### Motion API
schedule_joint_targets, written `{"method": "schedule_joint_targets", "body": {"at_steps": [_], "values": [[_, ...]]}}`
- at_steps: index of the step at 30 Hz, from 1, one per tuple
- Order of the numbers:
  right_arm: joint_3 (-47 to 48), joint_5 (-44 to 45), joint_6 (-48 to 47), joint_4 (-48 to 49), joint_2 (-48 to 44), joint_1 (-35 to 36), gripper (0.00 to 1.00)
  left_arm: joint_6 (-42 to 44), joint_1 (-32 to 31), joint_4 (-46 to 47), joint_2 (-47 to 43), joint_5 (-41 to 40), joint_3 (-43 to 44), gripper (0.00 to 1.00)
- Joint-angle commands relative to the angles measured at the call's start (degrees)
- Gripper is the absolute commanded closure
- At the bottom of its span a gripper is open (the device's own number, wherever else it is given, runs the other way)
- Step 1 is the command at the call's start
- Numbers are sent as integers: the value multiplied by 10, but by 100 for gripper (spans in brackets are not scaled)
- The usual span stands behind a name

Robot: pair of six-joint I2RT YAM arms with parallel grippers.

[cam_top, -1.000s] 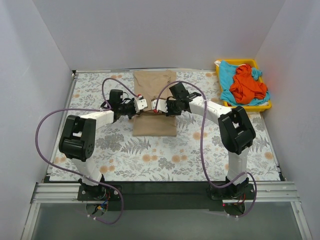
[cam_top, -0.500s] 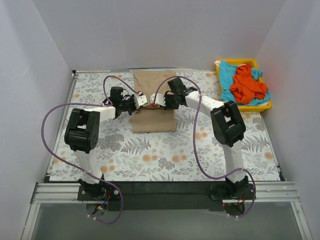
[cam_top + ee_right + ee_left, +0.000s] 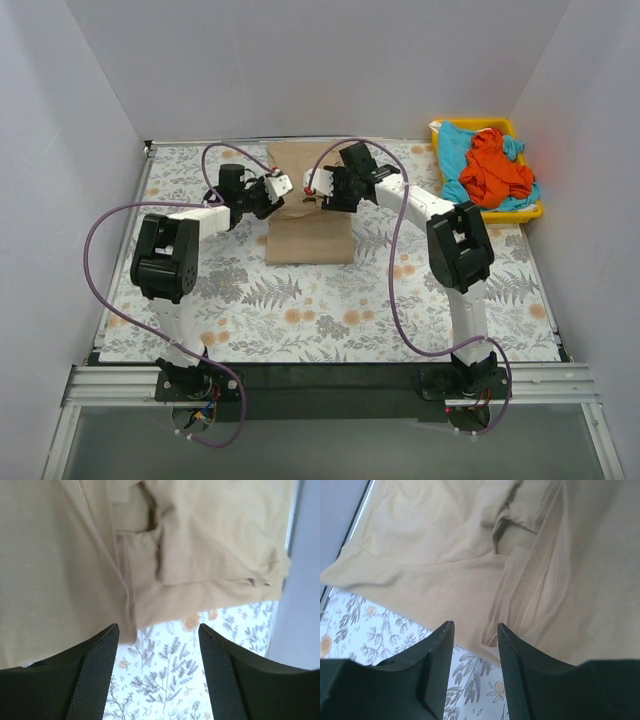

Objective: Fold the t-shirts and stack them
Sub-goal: Fold the tshirt

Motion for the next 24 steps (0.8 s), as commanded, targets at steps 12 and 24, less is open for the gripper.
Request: {"method": "schedule_joint_targets", "body": {"at_steps": [12, 24], "values": [[-47, -70, 182, -40, -129, -11, 87, -238, 13, -78, -173, 63, -40, 81], [65, -200, 363, -43, 49, -71, 92, -434, 14, -52, -18, 69, 11, 95]]}}
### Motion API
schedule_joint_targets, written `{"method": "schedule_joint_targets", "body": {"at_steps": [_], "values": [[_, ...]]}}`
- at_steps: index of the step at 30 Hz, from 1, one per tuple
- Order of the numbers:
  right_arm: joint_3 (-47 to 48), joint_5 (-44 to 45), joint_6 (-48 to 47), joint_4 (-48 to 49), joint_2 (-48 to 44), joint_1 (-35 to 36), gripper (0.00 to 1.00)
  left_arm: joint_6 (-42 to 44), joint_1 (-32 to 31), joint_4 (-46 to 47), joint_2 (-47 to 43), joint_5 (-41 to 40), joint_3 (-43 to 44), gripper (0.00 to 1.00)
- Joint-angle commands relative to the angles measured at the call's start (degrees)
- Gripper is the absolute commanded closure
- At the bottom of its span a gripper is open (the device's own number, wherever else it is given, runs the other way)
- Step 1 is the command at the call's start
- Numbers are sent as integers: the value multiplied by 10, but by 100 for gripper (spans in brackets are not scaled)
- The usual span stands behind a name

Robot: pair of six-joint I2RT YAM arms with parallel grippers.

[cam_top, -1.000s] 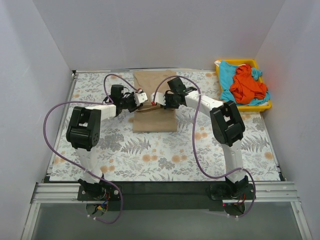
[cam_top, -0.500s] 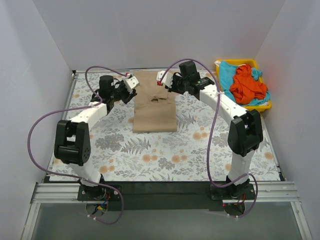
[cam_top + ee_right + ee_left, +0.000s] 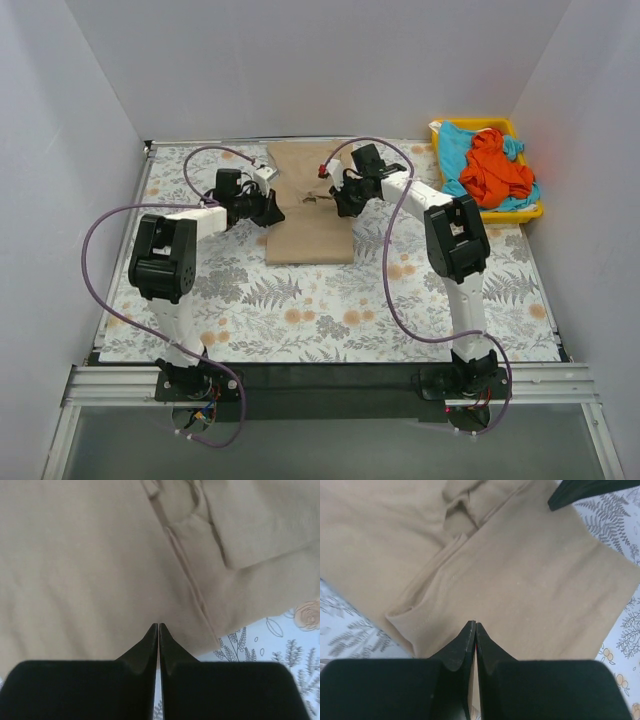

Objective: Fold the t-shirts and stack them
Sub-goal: Fold the tshirt

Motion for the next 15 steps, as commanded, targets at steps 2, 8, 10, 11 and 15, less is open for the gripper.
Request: {"method": "schedule_joint_targets", "body": {"at_steps": [2, 8, 10, 11, 15], "values": [[67, -77, 93, -5, 37, -45, 93, -80, 9, 11, 31, -8, 24, 95], [76, -89, 108, -5, 74, -57, 94, -140, 47, 42, 70, -6, 42, 96], [75, -88, 110, -8, 65, -58, 94, -154, 60, 41, 69, 13, 55, 90], [74, -86, 108, -11, 56, -58, 92, -147, 64, 23, 63, 17, 60, 88], [54, -75, 78, -24, -31, -59, 58, -127, 87, -7, 23, 19, 73, 77]]}}
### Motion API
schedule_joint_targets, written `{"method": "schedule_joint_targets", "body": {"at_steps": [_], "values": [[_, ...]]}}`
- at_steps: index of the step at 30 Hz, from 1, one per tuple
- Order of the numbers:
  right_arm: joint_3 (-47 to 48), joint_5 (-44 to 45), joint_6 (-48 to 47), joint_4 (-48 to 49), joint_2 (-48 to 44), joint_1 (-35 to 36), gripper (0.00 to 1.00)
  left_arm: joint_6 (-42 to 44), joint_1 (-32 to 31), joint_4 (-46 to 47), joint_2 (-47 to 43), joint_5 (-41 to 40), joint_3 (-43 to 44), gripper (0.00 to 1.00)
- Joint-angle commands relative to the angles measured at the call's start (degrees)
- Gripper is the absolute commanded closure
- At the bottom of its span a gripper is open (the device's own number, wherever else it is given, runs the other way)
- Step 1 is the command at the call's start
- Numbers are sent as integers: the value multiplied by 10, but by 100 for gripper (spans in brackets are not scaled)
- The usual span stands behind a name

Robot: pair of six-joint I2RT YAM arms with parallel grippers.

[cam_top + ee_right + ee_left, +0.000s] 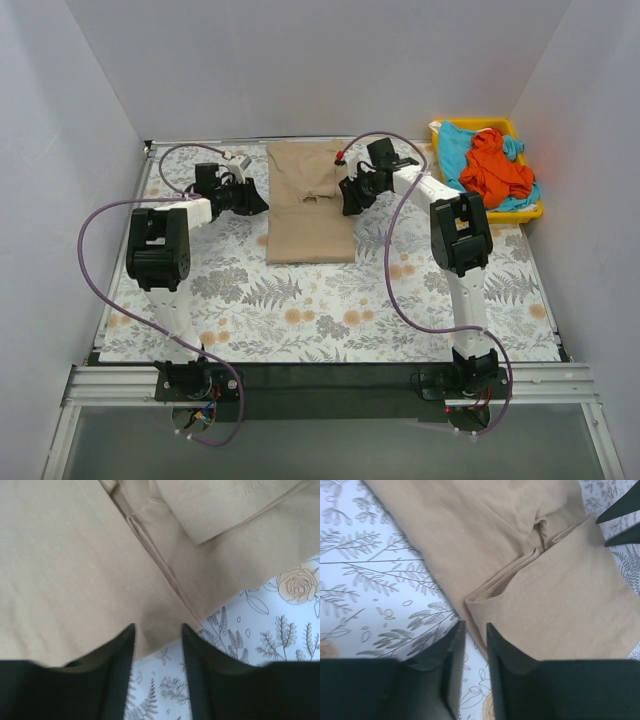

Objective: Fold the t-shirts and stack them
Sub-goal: Fold the tshirt

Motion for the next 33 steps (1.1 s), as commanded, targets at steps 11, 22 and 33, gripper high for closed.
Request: {"method": "schedule_joint_targets", "body": {"at_steps": [11, 22, 33], "values": [[-267, 114, -230, -20, -313, 93, 47, 322, -45, -106, -305, 14, -218, 62], [-506, 220, -296, 212, -395, 172, 47, 559, -117, 51, -424, -29, -434, 50], [-565, 236, -358, 304, -385, 202, 51, 612, -133, 146, -343, -36, -439, 53]]}}
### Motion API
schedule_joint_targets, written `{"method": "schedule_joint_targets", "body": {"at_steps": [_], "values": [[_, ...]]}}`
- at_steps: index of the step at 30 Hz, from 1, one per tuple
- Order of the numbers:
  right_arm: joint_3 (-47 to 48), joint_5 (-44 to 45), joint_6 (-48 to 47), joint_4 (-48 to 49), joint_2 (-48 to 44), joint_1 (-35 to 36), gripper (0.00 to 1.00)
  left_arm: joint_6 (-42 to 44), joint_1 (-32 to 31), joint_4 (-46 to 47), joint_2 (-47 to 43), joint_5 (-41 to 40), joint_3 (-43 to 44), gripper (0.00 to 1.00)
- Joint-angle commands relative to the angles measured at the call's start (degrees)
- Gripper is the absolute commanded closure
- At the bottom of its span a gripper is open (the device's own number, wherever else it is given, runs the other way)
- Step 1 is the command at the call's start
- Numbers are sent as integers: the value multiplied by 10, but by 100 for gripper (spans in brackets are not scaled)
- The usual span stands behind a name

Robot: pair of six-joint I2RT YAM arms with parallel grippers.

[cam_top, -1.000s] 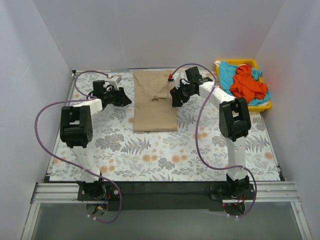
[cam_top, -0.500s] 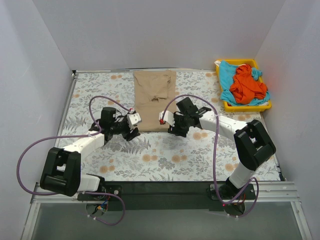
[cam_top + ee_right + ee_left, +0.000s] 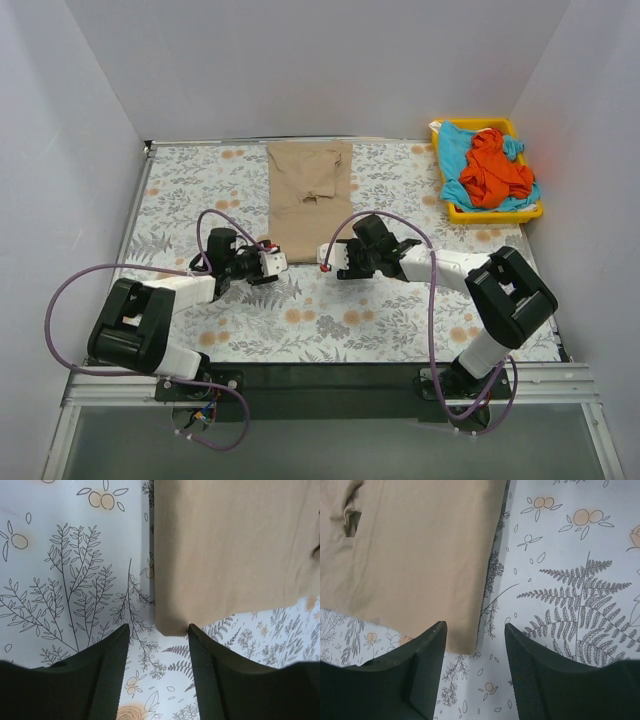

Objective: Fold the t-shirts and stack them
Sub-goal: Fold the tshirt

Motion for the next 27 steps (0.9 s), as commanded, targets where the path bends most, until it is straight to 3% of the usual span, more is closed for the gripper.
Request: {"method": "schedule_joint_targets", "body": {"at_steps": [1, 5, 8, 11, 12, 13, 16, 27], "values": [[-7, 7, -26, 59, 1, 7, 53, 31, -4, 46, 21, -12, 7, 54], [-5, 11, -36, 70, 41, 8, 60, 53, -5, 46, 63, -26, 9, 57], [-2, 14, -43, 74, 58, 8, 64, 46, -5, 45, 77, -42, 17, 66], [-2, 14, -44, 74, 61, 9, 81, 46, -5, 33, 70, -39, 19, 80], [-1, 14, -42, 70, 56, 9, 94, 46, -5, 26, 57, -35, 19, 83], [-1, 12, -39, 66, 51, 9, 99, 46, -5, 5, 49, -29, 20, 92], [5, -2, -25, 27, 21, 10, 99, 50, -6, -58, 1, -4, 17, 100], [27, -58, 44, -178, -134, 55, 99, 46, -23, -325, -243, 62, -1, 100]]}}
